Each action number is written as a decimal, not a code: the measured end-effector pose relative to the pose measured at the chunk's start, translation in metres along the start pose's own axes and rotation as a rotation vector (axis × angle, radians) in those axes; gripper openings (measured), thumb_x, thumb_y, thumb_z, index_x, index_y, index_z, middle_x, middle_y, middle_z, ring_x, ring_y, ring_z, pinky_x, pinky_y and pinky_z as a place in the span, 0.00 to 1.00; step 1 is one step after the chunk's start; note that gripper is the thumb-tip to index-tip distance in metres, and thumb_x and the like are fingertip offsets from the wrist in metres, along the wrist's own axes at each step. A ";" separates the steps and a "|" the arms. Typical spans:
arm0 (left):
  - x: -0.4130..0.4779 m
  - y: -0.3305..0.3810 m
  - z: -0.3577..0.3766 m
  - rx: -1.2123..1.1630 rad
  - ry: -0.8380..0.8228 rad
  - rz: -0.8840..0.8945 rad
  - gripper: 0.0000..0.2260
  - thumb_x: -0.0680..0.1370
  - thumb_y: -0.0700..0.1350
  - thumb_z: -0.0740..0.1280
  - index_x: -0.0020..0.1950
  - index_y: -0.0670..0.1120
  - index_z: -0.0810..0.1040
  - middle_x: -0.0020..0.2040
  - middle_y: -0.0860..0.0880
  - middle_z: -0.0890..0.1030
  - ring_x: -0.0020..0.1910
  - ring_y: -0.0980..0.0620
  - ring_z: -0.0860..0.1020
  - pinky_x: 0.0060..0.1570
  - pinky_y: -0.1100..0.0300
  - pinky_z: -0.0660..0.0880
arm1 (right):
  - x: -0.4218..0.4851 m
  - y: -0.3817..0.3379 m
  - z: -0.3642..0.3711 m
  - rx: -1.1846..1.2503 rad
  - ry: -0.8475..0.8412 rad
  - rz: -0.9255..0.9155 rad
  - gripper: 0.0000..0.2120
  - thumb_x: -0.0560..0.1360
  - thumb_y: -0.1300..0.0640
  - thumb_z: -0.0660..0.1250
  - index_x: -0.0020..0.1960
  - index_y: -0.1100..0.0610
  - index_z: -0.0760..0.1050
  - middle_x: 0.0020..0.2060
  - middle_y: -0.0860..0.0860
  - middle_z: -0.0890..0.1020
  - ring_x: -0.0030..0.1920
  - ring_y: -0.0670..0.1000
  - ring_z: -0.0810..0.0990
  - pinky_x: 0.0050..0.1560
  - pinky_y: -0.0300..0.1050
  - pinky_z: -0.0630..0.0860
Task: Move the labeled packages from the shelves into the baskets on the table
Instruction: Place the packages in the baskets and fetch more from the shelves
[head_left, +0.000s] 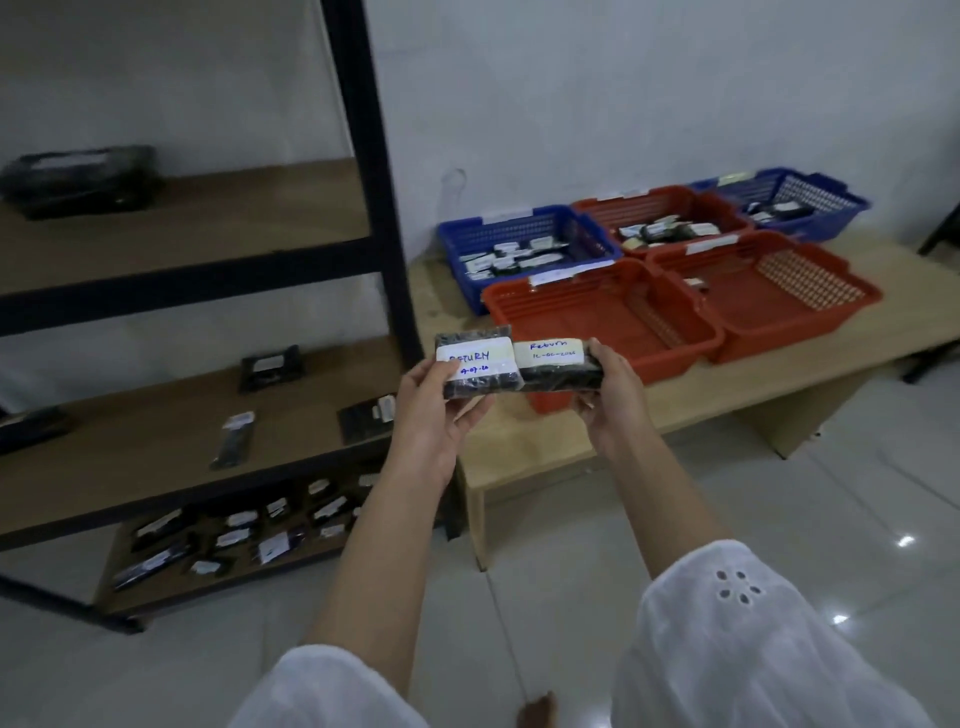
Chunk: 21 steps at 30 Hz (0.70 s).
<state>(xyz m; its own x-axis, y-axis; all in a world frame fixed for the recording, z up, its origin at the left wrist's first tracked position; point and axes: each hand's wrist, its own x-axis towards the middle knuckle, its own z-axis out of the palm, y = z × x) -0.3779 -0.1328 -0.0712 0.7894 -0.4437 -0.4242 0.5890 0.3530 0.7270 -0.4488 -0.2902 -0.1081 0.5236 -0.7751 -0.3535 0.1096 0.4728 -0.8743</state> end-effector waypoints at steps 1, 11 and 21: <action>0.009 -0.009 0.018 0.003 0.002 -0.012 0.10 0.78 0.39 0.64 0.58 0.45 0.69 0.51 0.42 0.80 0.47 0.47 0.80 0.41 0.55 0.80 | 0.012 -0.012 -0.012 -0.012 0.006 -0.008 0.03 0.77 0.52 0.65 0.48 0.51 0.73 0.41 0.50 0.80 0.36 0.48 0.76 0.37 0.41 0.70; 0.059 -0.095 0.187 0.058 -0.039 -0.057 0.07 0.77 0.38 0.65 0.53 0.46 0.71 0.51 0.42 0.79 0.46 0.46 0.80 0.30 0.60 0.79 | 0.133 -0.115 -0.129 0.027 0.044 -0.070 0.05 0.76 0.52 0.65 0.50 0.53 0.74 0.41 0.50 0.82 0.35 0.47 0.78 0.31 0.39 0.72; 0.090 -0.186 0.314 -0.037 0.080 -0.009 0.09 0.77 0.39 0.65 0.57 0.45 0.71 0.54 0.42 0.79 0.44 0.47 0.80 0.33 0.59 0.80 | 0.251 -0.186 -0.229 -0.005 -0.056 0.075 0.16 0.76 0.52 0.66 0.62 0.56 0.74 0.53 0.56 0.82 0.46 0.52 0.81 0.38 0.41 0.75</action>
<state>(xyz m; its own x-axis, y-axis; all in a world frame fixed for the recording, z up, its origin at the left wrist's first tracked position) -0.4703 -0.4974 -0.0746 0.7944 -0.3801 -0.4738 0.6011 0.3801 0.7030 -0.5315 -0.6690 -0.1102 0.5764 -0.7129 -0.3995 0.0637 0.5266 -0.8477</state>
